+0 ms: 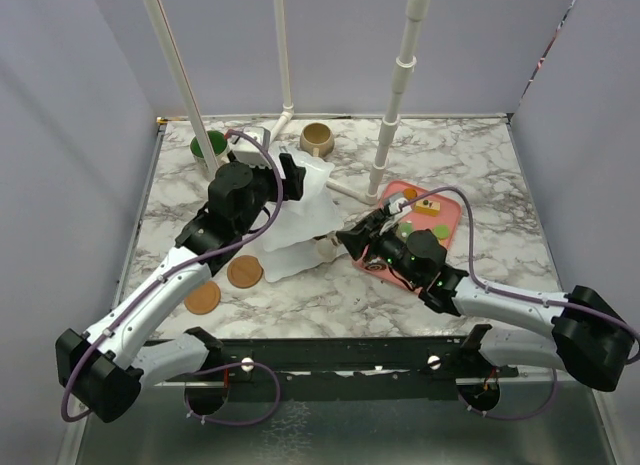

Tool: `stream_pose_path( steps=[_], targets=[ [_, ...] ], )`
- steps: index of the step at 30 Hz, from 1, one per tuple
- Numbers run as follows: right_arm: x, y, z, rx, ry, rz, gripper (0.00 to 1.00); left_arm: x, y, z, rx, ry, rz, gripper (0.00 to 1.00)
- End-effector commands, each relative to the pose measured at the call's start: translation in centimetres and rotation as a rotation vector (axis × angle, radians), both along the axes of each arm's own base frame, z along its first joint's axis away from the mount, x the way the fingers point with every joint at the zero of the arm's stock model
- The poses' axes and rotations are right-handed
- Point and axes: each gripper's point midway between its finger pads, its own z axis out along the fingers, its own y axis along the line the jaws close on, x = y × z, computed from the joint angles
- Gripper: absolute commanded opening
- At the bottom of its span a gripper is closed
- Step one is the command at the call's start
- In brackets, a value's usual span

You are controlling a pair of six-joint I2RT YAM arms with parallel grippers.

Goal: Serve the afternoon tea
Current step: Place the desert on the desert table.

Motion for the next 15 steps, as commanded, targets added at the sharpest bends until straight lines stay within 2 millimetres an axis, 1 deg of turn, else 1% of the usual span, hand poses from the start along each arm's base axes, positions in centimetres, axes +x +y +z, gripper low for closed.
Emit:
stream_pose_path(
  steps=[1, 3, 5, 9, 12, 15],
  targets=[
    [-0.3, 0.8, 0.1, 0.046, -0.049, -0.02, 0.26, -1.6, -0.6, 0.1, 0.074, -0.044, -0.135, 0.82],
    [-0.5, 1.1, -0.1, 0.054, -0.061, -0.029, 0.26, -1.8, -0.8, -0.5, 0.107, -0.053, -0.223, 0.82],
    [-0.6, 1.4, -0.3, 0.057, -0.071, -0.039, 0.26, -1.9, -0.7, -1.1, 0.134, -0.061, -0.319, 0.82],
    [-0.6, 2.0, -0.5, 0.066, -0.086, -0.07, 0.25, -0.7, 1.1, -2.0, 0.135, -0.045, -0.43, 0.81],
    [-0.4, 2.2, -0.4, 0.078, -0.101, -0.094, 0.25, -0.9, 1.3, -1.4, 0.143, -0.081, -0.563, 0.79],
    [0.1, 2.6, -0.9, 0.073, -0.099, -0.112, 0.25, -1.4, 0.5, -0.8, 0.157, -0.123, -0.667, 0.78]
  ],
)
